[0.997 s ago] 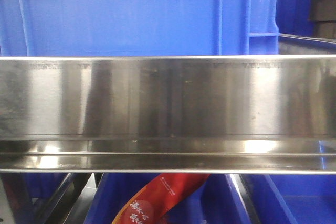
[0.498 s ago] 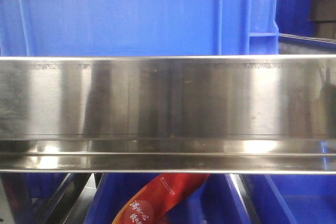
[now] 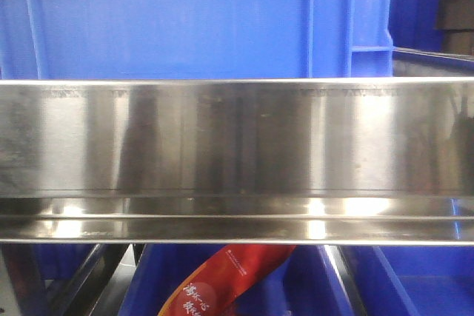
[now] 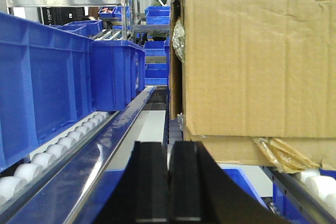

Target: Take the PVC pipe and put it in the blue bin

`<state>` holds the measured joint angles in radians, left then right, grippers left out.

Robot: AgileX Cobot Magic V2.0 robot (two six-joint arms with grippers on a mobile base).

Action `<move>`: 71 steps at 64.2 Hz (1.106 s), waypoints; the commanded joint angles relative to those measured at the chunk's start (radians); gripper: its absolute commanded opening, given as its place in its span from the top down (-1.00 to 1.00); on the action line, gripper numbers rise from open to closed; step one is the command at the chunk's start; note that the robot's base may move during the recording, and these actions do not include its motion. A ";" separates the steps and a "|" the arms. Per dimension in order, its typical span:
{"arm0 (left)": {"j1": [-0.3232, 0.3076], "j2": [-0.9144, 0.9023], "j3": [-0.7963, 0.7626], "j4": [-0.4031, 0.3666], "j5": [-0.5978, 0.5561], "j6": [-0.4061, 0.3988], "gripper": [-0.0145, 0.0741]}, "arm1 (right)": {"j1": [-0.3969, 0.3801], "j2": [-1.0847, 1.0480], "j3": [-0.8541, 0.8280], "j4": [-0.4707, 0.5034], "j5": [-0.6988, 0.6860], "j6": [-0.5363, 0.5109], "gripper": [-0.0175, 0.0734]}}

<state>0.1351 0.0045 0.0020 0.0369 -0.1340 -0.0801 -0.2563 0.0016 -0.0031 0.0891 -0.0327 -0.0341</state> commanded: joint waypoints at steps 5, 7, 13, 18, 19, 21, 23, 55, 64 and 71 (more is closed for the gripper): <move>0.003 -0.004 -0.002 -0.006 -0.019 0.000 0.92 | 0.001 -0.002 0.003 0.009 -0.058 -0.003 0.99; 0.003 -0.004 -0.002 -0.006 -0.019 0.000 0.92 | 0.001 -0.002 0.003 0.009 -0.060 -0.003 0.99; 0.003 -0.004 -0.002 -0.006 -0.019 0.000 0.92 | 0.001 -0.002 0.003 0.009 -0.063 -0.003 0.99; 0.003 -0.004 -0.002 -0.006 -0.019 0.000 0.92 | 0.001 -0.002 0.003 0.009 -0.060 -0.003 0.99; 0.003 -0.004 -0.002 -0.006 -0.019 0.000 0.92 | 0.001 -0.002 0.003 0.009 -0.060 -0.003 0.99; 0.003 -0.004 -0.002 -0.006 -0.019 0.000 0.92 | 0.001 -0.002 0.003 0.009 -0.060 -0.003 0.99; 0.003 -0.004 -0.002 -0.006 -0.019 0.000 0.92 | 0.001 -0.002 0.003 0.009 -0.060 -0.003 0.99; 0.003 -0.004 -0.002 -0.006 -0.019 0.000 0.92 | 0.001 -0.002 0.003 0.009 -0.060 -0.003 0.99; 0.003 -0.004 -0.002 -0.006 -0.019 0.000 0.92 | 0.001 -0.002 0.003 0.009 -0.060 -0.003 0.99; 0.003 -0.004 -0.002 -0.006 -0.019 0.000 0.92 | 0.001 -0.002 0.003 0.009 -0.060 -0.003 0.99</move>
<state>0.1351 0.0045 0.0020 0.0369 -0.1340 -0.0801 -0.2563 0.0016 -0.0031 0.0958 -0.0592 -0.0341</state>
